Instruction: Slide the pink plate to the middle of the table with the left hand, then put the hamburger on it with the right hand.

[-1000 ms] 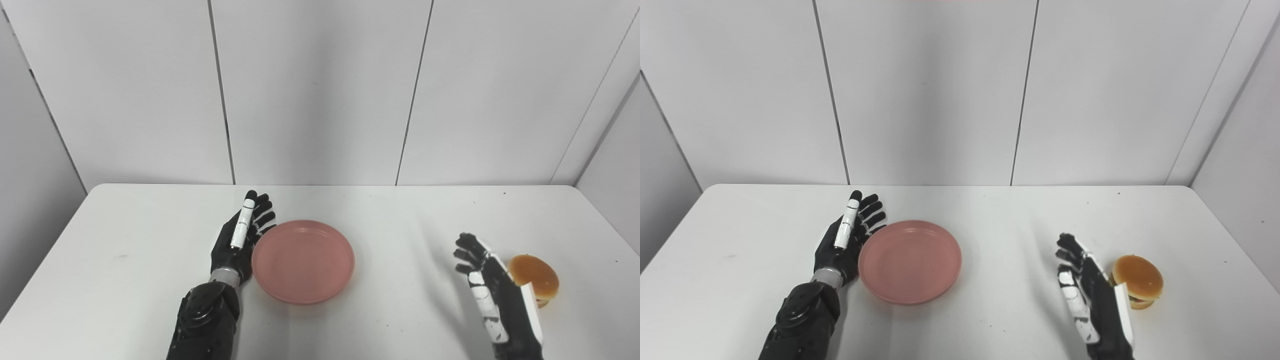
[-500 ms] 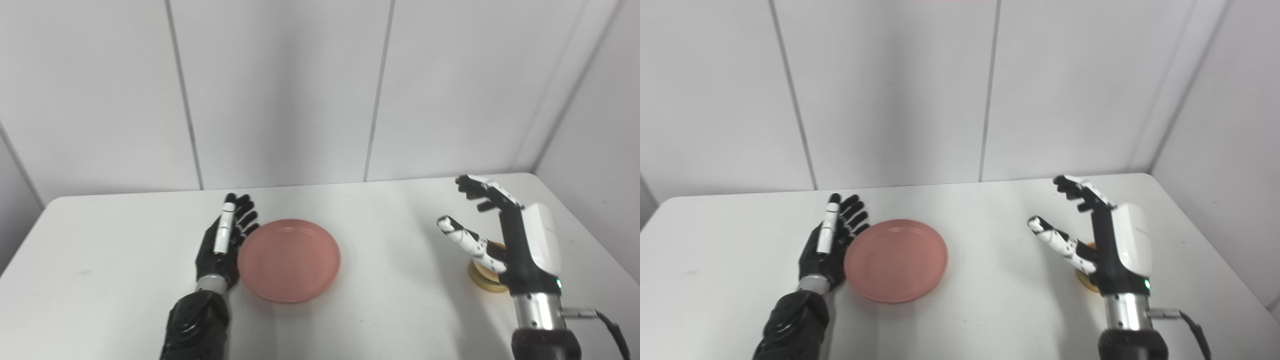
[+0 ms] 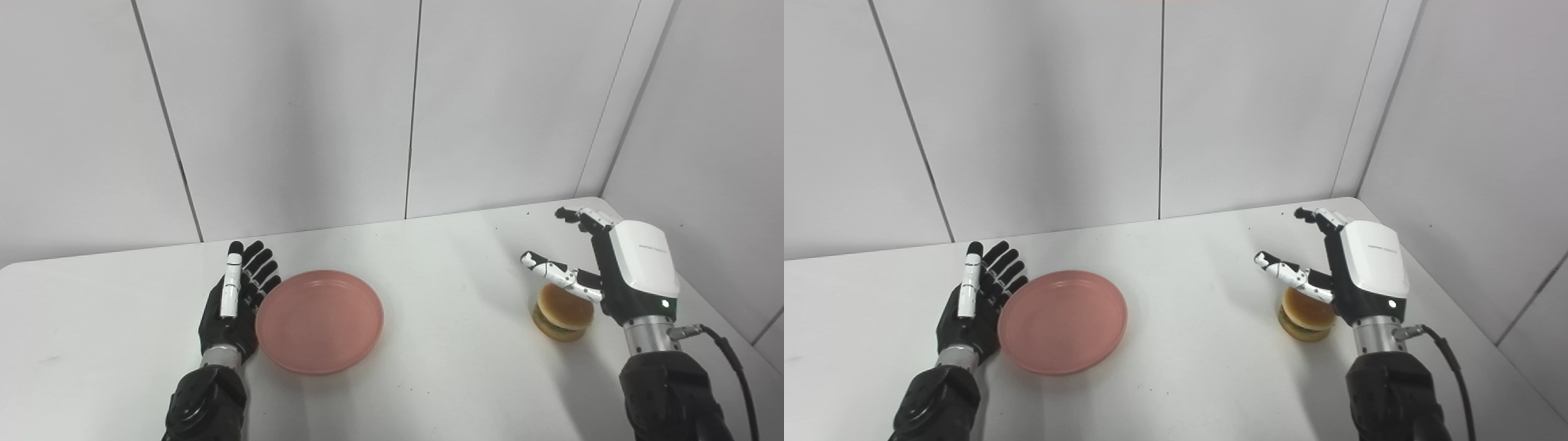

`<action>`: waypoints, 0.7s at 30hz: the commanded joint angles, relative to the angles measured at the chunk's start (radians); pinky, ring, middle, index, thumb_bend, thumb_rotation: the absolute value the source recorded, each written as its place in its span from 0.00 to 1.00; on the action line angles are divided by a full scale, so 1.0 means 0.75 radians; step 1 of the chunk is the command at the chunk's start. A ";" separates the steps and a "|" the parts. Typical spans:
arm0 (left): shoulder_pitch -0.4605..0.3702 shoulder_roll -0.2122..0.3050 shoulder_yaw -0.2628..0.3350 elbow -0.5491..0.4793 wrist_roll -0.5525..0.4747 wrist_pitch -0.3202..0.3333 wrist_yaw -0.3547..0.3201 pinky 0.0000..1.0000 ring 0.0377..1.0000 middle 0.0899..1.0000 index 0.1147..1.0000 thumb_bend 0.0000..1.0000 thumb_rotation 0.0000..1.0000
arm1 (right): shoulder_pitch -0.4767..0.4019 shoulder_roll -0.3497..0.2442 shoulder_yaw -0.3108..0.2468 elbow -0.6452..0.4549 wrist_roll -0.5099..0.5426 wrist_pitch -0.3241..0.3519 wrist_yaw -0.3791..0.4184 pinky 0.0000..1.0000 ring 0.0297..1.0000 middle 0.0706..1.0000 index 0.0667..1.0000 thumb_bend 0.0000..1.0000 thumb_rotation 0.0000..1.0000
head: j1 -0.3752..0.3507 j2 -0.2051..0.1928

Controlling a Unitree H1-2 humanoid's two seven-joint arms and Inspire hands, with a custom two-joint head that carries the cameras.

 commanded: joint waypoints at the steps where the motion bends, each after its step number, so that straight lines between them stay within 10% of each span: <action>1: -0.026 0.006 0.004 0.011 -0.010 0.006 -0.015 0.84 0.83 0.81 0.71 0.76 0.74 | -0.052 -0.048 0.000 0.011 0.009 0.038 0.012 0.65 0.72 0.71 0.68 0.73 0.93 | -0.004 0.005; 21: -0.048 0.021 -0.026 0.003 -0.005 0.052 -0.029 0.89 0.85 0.82 0.75 0.74 0.81 | -0.121 -0.048 0.070 0.545 0.290 -0.006 -0.133 0.59 0.66 0.68 0.66 0.65 0.83 | 0.038 0.025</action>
